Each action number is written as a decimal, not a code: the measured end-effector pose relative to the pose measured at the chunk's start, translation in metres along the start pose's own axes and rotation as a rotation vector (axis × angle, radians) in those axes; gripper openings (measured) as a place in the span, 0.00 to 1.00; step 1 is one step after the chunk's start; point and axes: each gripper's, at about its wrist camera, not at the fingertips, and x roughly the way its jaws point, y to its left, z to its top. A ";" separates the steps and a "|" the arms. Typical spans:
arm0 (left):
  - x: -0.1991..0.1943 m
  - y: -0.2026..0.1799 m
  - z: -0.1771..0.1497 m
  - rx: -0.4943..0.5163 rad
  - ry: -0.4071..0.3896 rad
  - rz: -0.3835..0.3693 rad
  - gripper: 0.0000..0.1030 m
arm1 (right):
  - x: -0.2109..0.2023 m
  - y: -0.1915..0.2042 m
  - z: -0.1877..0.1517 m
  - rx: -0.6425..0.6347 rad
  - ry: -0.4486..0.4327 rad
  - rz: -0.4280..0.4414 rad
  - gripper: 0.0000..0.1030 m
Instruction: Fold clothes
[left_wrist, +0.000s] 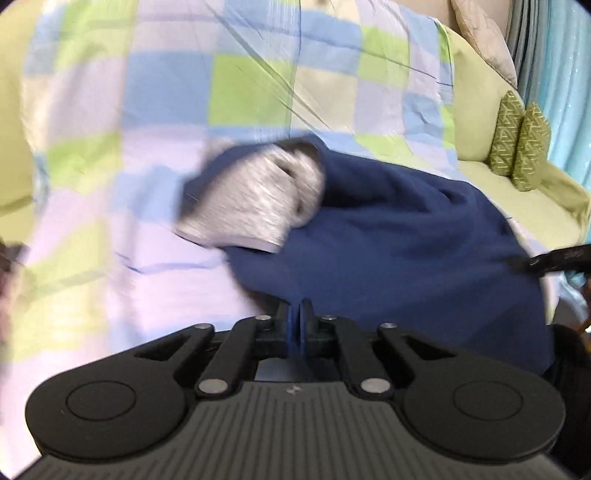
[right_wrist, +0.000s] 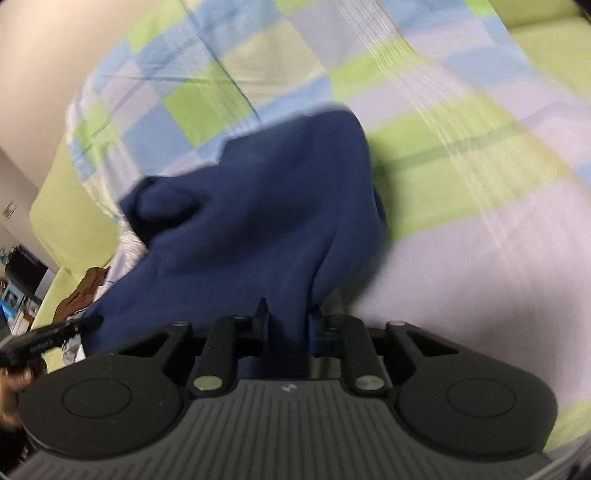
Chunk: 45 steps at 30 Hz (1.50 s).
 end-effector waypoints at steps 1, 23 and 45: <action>-0.006 -0.003 -0.005 0.029 0.029 0.034 0.00 | -0.013 0.014 0.003 -0.047 -0.003 -0.007 0.13; 0.133 0.039 0.123 -0.032 -0.047 0.158 0.72 | 0.100 0.019 0.142 -0.365 -0.074 0.063 0.72; 0.163 0.047 0.234 0.039 -0.294 0.013 0.40 | 0.142 0.014 0.231 -0.434 -0.330 -0.122 0.04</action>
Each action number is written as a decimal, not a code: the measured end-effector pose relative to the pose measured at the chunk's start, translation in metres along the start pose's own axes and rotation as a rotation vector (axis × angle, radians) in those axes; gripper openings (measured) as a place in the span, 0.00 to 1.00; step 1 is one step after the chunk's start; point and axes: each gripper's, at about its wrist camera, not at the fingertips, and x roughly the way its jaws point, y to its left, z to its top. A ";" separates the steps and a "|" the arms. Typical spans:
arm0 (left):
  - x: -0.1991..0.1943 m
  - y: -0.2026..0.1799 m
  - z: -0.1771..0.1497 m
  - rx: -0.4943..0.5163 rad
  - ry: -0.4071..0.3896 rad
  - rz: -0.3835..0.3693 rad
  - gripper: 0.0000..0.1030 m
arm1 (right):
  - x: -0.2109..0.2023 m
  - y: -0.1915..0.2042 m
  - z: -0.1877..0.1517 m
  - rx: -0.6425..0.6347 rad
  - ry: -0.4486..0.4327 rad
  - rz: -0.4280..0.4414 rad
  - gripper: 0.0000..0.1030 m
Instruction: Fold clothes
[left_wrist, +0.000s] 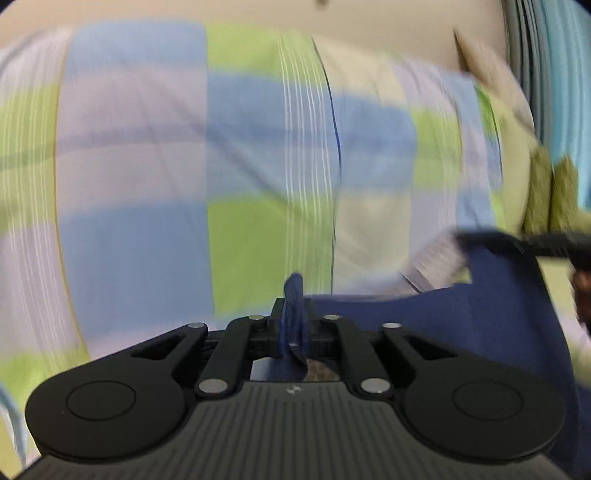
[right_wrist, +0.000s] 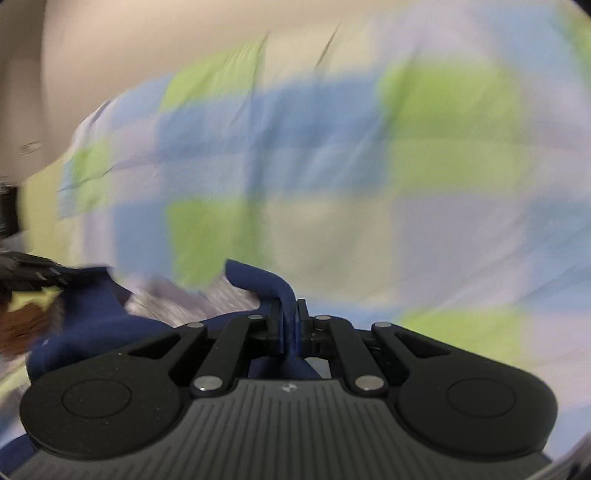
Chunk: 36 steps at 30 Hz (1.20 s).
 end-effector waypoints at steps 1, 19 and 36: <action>0.002 0.000 0.003 -0.007 -0.002 0.010 0.51 | -0.007 -0.006 -0.005 -0.021 0.021 -0.065 0.04; 0.144 -0.056 -0.063 -0.151 0.394 -0.291 0.64 | -0.010 -0.083 -0.098 0.317 0.146 -0.091 0.54; 0.112 0.015 -0.087 -0.290 0.418 -0.160 0.18 | 0.001 -0.021 -0.100 0.251 0.234 0.120 0.70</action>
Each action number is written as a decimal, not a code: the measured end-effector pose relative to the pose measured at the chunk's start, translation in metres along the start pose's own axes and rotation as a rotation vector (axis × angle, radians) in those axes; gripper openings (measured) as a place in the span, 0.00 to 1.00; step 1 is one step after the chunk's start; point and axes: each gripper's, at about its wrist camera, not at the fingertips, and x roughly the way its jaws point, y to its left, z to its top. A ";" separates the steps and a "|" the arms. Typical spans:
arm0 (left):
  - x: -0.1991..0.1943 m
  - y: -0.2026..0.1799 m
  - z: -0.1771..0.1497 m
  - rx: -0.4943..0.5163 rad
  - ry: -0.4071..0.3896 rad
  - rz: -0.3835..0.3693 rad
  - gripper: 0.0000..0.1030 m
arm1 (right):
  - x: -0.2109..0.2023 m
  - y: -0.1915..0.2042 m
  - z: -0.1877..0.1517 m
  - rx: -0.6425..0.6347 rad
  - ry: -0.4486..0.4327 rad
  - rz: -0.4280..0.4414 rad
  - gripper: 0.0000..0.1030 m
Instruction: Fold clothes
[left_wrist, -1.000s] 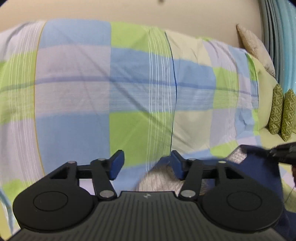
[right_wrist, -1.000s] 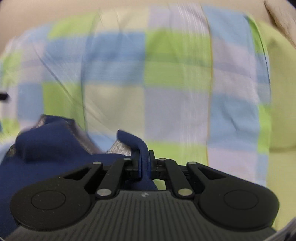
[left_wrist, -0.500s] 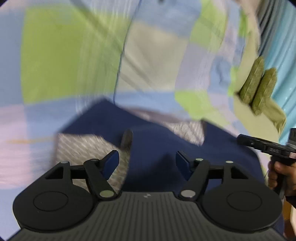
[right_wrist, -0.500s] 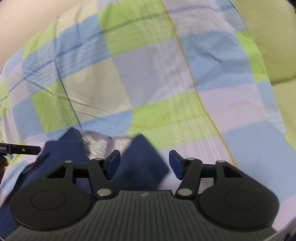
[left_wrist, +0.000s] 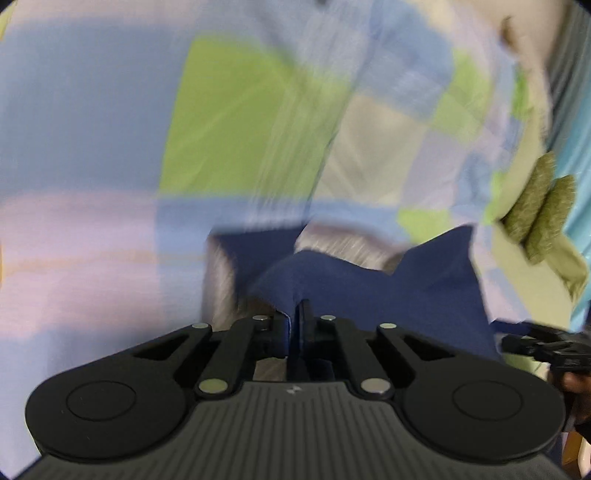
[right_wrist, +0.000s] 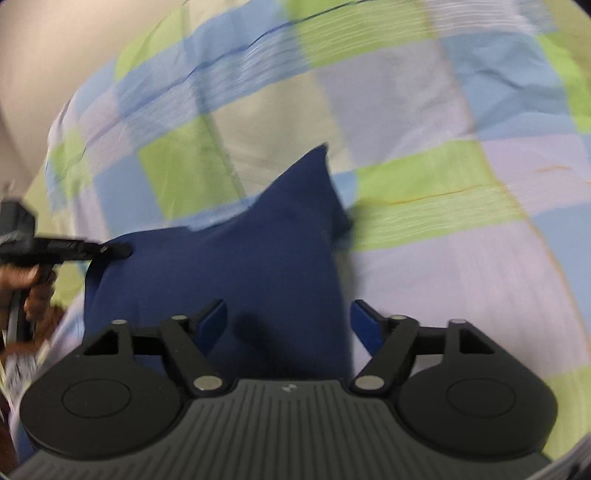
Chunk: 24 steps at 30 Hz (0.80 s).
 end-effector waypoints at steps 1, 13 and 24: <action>0.001 0.002 -0.005 -0.024 -0.009 0.009 0.20 | -0.002 0.002 -0.001 0.001 -0.005 -0.011 0.70; -0.136 0.020 -0.108 0.010 -0.115 0.048 0.56 | -0.149 0.045 -0.067 -0.049 -0.005 -0.108 0.70; -0.206 -0.055 -0.280 0.105 0.040 0.007 0.56 | -0.256 0.072 -0.174 0.093 0.105 -0.105 0.70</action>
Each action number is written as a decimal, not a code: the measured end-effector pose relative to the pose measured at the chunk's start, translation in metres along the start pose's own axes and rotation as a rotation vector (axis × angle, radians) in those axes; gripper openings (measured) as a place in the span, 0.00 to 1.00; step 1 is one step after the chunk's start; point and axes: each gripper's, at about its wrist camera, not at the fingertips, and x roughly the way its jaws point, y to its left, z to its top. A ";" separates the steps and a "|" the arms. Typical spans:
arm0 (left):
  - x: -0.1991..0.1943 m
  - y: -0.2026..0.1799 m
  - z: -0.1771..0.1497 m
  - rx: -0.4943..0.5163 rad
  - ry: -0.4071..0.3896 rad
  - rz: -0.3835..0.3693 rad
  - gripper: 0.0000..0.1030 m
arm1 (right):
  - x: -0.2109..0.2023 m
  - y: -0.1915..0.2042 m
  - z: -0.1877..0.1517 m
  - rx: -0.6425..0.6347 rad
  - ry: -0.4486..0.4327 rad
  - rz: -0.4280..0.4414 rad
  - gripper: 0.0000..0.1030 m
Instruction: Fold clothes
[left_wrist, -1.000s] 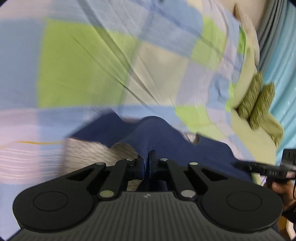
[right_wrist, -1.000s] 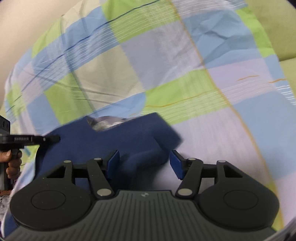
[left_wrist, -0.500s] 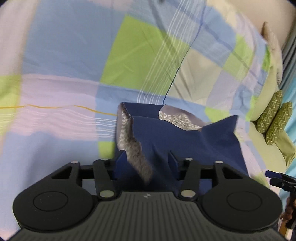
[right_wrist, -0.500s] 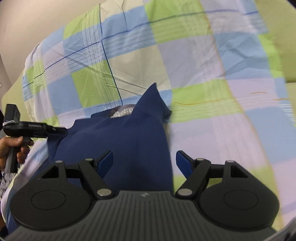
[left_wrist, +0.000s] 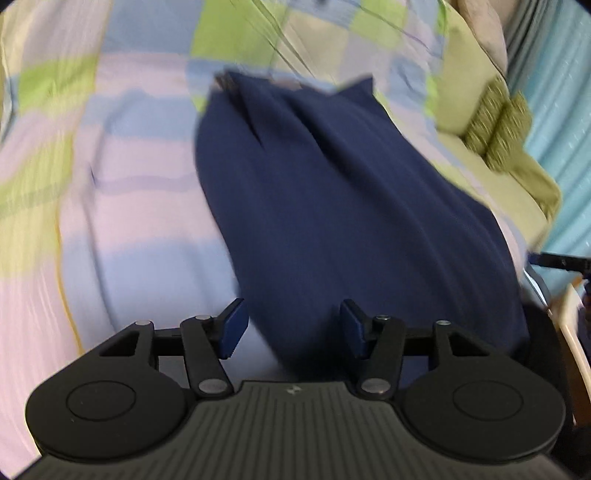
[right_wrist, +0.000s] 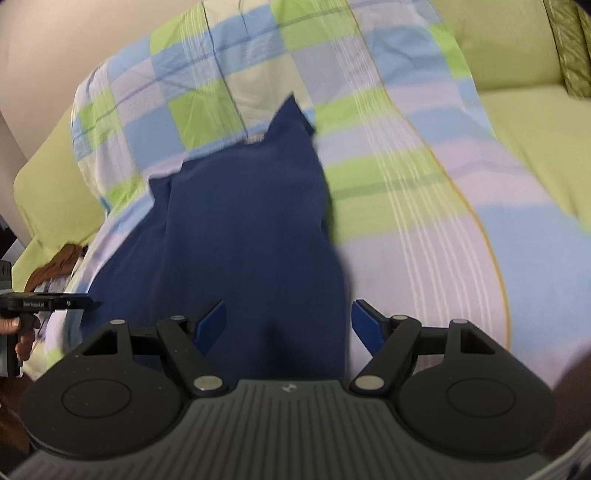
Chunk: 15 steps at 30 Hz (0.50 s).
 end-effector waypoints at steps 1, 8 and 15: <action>0.001 -0.004 -0.003 -0.003 -0.003 -0.001 0.57 | -0.001 0.000 -0.005 -0.007 0.011 -0.006 0.70; 0.009 -0.023 -0.015 -0.006 -0.041 0.031 0.51 | 0.014 -0.009 -0.016 -0.017 0.015 -0.033 0.70; -0.031 -0.011 0.004 -0.063 -0.061 -0.034 0.04 | 0.044 -0.023 -0.012 0.071 0.063 0.013 0.26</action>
